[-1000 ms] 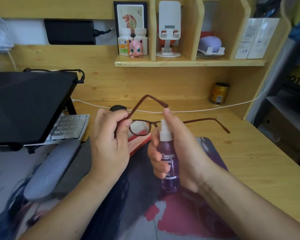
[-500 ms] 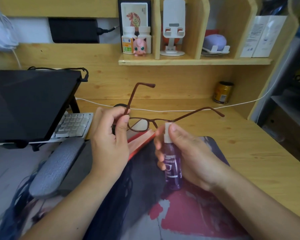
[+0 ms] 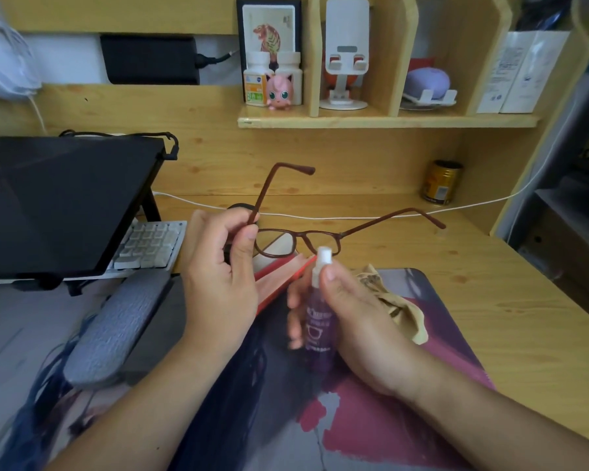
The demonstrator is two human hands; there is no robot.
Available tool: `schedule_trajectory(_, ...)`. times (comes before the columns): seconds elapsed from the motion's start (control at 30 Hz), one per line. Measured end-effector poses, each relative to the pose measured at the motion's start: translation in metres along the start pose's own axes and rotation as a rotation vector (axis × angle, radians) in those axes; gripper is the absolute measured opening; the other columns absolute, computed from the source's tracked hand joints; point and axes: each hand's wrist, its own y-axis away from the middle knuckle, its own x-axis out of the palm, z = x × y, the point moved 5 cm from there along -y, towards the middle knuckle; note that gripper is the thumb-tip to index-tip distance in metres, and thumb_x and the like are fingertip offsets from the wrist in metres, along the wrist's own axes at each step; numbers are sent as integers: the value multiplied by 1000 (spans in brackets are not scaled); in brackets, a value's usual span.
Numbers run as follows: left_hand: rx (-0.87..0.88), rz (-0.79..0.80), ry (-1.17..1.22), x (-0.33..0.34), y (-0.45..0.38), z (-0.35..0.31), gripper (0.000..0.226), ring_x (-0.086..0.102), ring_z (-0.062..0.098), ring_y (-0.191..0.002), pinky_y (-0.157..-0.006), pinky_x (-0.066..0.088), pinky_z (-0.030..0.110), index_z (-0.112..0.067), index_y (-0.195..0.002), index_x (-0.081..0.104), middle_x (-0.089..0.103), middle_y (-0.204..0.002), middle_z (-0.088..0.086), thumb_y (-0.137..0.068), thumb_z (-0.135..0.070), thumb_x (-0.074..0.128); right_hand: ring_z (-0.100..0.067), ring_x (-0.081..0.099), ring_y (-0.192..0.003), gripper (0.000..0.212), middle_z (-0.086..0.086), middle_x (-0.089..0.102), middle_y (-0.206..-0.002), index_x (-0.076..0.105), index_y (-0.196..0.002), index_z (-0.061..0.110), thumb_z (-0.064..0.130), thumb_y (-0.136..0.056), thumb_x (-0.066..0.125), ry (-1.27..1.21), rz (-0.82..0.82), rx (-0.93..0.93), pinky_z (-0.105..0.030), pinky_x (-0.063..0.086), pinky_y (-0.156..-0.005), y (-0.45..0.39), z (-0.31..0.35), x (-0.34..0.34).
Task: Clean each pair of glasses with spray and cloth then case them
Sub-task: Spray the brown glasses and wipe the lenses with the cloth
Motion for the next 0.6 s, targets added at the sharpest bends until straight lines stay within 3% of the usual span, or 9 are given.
schedule_trajectory(0.07,37,-4,-28,0,0,-1,9,54,16,-93,-87,42,19,1,-104,66,54,-98,7,-99,1,58,-23,49,-59,46,-12,55,-74,52,-95,7,52,-101,40,-94,-30,31,-34,44,-59,0,13,-1)
schedule_trajectory(0.13,75,-3,-46,1,1,-3,10,51,14,-91,-86,40,16,4,-103,66,54,-96,9,-99,1,58,-23,43,-53,61,-10,49,-65,55,-82,8,66,-97,41,-163,-82,140,-34,38,-53,2,24,-1)
schedule_trajectory(0.27,131,2,-54,6,2,-9,13,47,-5,-93,-85,37,10,5,-102,68,57,-92,16,-98,0,57,-24,39,-45,73,-9,45,-56,54,-63,13,81,-86,43,-54,-208,346,-32,35,-49,4,25,-4)
schedule_trajectory(0.5,155,4,-49,8,3,-10,14,45,-9,-96,-85,36,9,6,-104,68,59,-92,19,-99,-2,57,-24,37,-46,54,-11,44,-58,54,-64,13,61,-88,44,149,-319,352,-34,33,-49,-1,29,-1)
schedule_trajectory(0.6,147,-1,-52,8,2,-10,13,45,-8,-95,-85,36,9,7,-103,68,58,-92,19,-98,0,57,-25,39,-50,53,-10,46,-60,55,-64,15,62,-86,46,172,-383,367,-35,34,-50,-1,30,-5)
